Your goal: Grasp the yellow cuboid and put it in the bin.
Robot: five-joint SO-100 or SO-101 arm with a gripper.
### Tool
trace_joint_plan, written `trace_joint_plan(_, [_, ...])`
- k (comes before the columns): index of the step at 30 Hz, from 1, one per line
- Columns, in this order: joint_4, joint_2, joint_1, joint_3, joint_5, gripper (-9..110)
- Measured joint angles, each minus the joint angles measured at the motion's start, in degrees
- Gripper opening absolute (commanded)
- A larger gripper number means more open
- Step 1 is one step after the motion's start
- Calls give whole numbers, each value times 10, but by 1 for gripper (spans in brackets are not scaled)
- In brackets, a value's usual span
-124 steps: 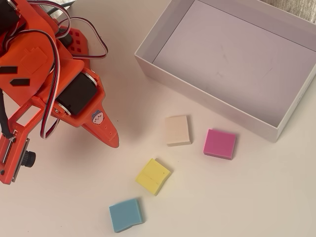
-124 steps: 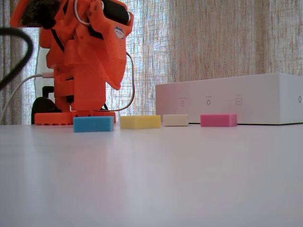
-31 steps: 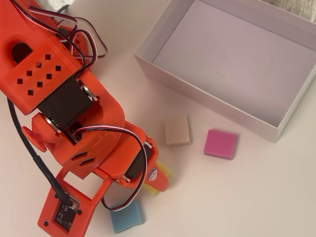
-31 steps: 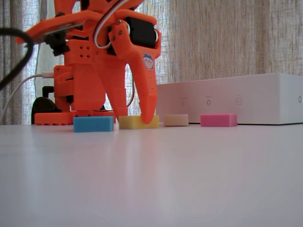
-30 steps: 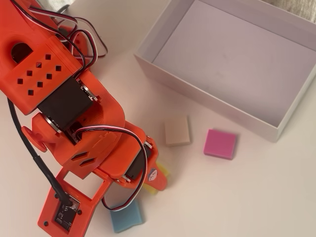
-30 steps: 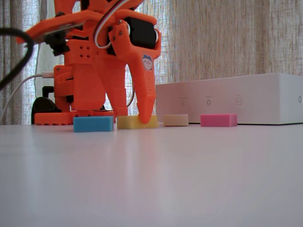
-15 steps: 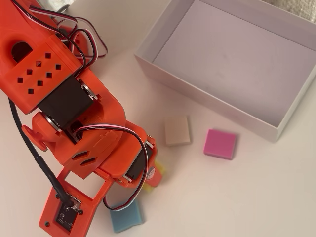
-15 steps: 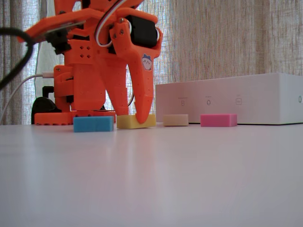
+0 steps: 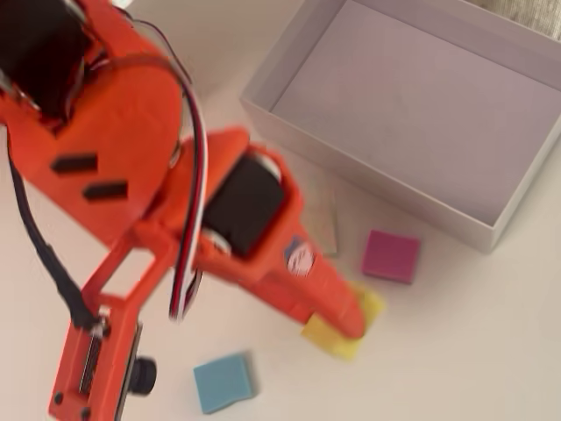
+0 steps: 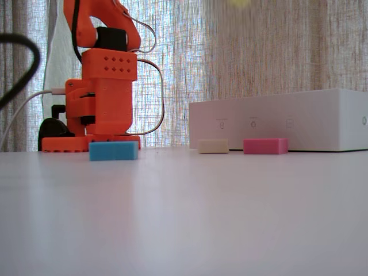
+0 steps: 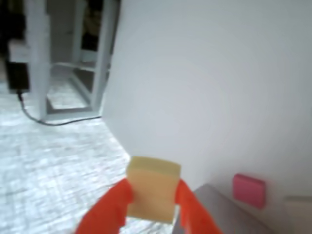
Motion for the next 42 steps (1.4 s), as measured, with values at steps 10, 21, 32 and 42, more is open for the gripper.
trace_joint_plan(10, [70, 84, -281, -8, -55, -8])
trace_joint_plan(21, [55, 26, -361, 129, -83, 10])
trace_joint_plan(32, [-28, 14, -347, 202, -89, 45])
trace_joint_plan(42, [-172, 161, -157, 192, -80, 43])
